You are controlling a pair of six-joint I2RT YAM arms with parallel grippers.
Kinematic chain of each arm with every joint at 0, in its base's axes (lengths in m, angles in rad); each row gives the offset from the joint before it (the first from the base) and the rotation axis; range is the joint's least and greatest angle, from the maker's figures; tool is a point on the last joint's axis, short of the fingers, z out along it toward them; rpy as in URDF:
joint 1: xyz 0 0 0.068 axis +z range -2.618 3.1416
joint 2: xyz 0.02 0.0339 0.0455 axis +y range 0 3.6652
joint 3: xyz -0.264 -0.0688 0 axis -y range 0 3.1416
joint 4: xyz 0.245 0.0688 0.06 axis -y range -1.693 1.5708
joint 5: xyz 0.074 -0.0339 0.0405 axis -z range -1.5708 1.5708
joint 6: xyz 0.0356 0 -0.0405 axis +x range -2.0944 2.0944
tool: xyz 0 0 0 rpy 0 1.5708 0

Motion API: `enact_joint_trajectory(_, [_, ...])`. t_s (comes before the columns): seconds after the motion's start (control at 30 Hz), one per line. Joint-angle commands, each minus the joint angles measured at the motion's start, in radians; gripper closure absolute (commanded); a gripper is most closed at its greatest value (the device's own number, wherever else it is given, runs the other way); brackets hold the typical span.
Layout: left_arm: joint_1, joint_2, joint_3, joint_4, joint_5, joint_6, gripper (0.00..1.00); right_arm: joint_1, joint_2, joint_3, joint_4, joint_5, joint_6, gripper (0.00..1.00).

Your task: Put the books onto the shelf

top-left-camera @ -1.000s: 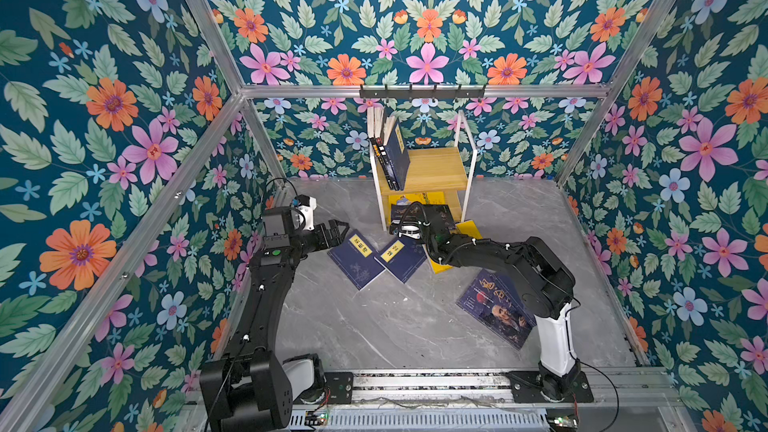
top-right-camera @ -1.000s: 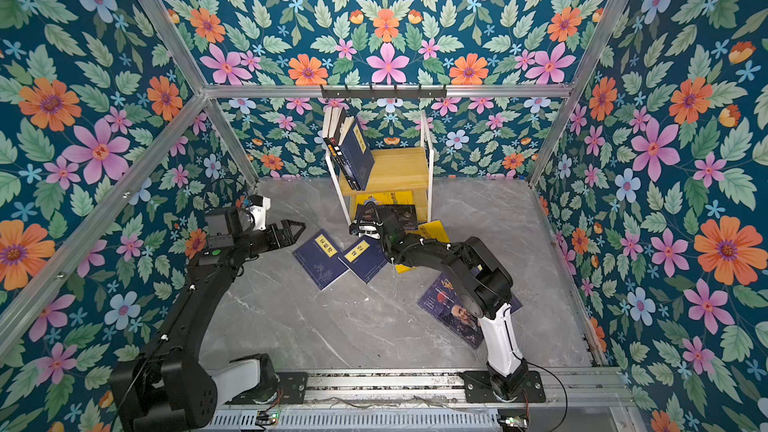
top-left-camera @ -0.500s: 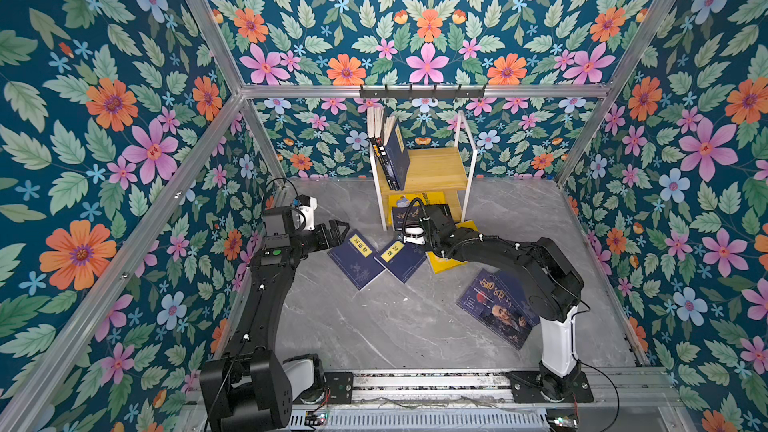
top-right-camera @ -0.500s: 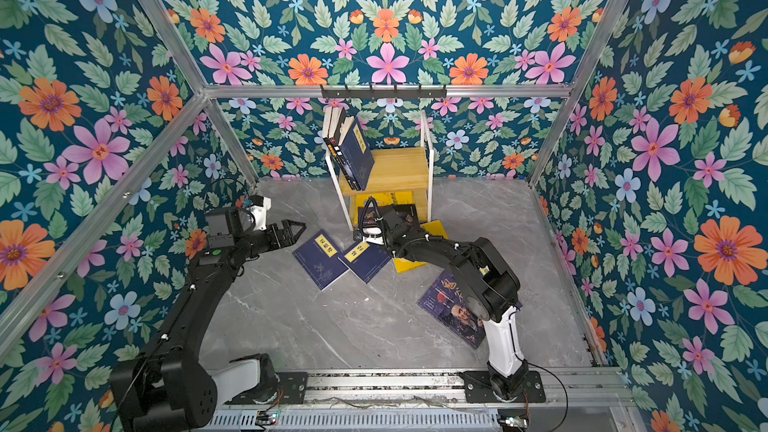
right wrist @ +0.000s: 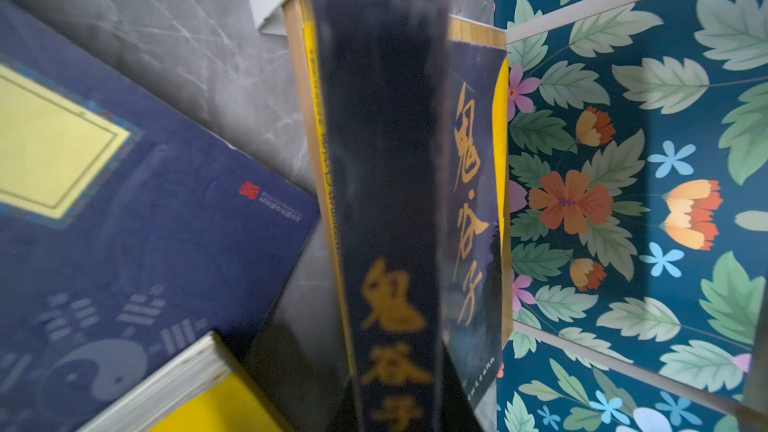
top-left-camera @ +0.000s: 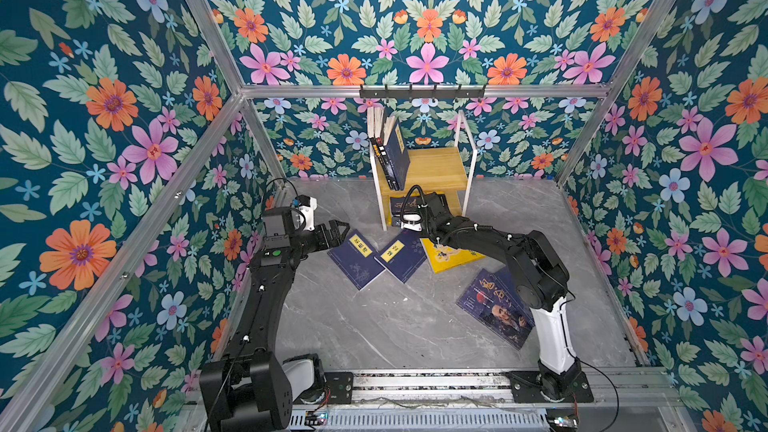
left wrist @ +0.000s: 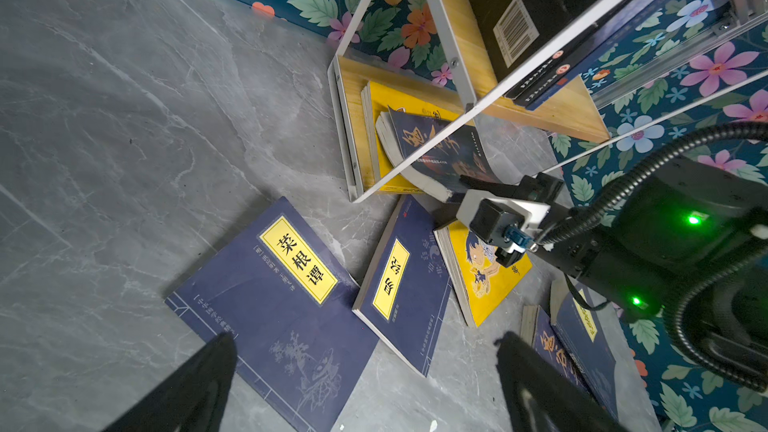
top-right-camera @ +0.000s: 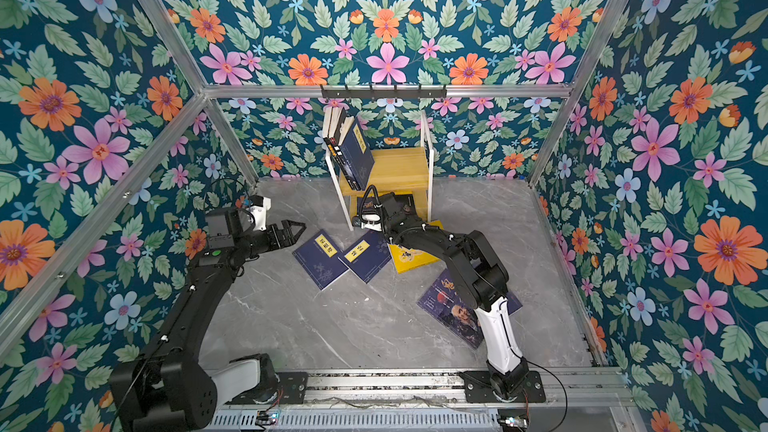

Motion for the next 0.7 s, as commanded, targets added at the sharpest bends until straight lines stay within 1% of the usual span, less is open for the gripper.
enact_joint_trajectory(0.0, [0.000, -0.007, -0.001, 0.003, 0.005, 0.008, 0.00, -0.002, 0.022, 0.036, 0.028, 0.001, -0.013, 0.88])
enact_joint_trajectory(0.1, [0.000, -0.001, 0.008, 0.002, 0.005, 0.003, 0.00, -0.004, 0.043, 0.065, 0.023, 0.020, -0.010, 0.87])
enact_joint_trajectory(0.2, [0.000, -0.005, 0.000, 0.005, 0.005, 0.005, 0.00, -0.003, 0.051, 0.070, 0.031, 0.008, -0.010, 0.84])
enact_joint_trajectory(0.27, [0.000, -0.006, 0.000, 0.004, 0.004, 0.006, 0.00, -0.003, 0.052, 0.071, 0.017, -0.002, -0.009, 0.78])
enact_joint_trajectory(0.4, [0.000, -0.005, 0.003, 0.003, 0.005, 0.004, 0.00, 0.000, 0.029, 0.065, -0.046, -0.046, 0.013, 0.53])
enact_joint_trajectory(0.43, [-0.001, -0.006, 0.000, 0.004, 0.007, 0.004, 0.00, -0.001, 0.025, 0.064, -0.064, -0.052, 0.018, 0.48])
enact_joint_trajectory(0.53, [0.000, -0.004, 0.002, 0.003, 0.006, 0.002, 0.00, -0.003, 0.005, 0.065, -0.132, -0.066, 0.037, 0.41])
enact_joint_trajectory(0.67, [0.000, -0.009, 0.000, 0.005, 0.007, 0.001, 0.00, -0.008, -0.034, 0.069, -0.231, -0.143, 0.082, 0.35])
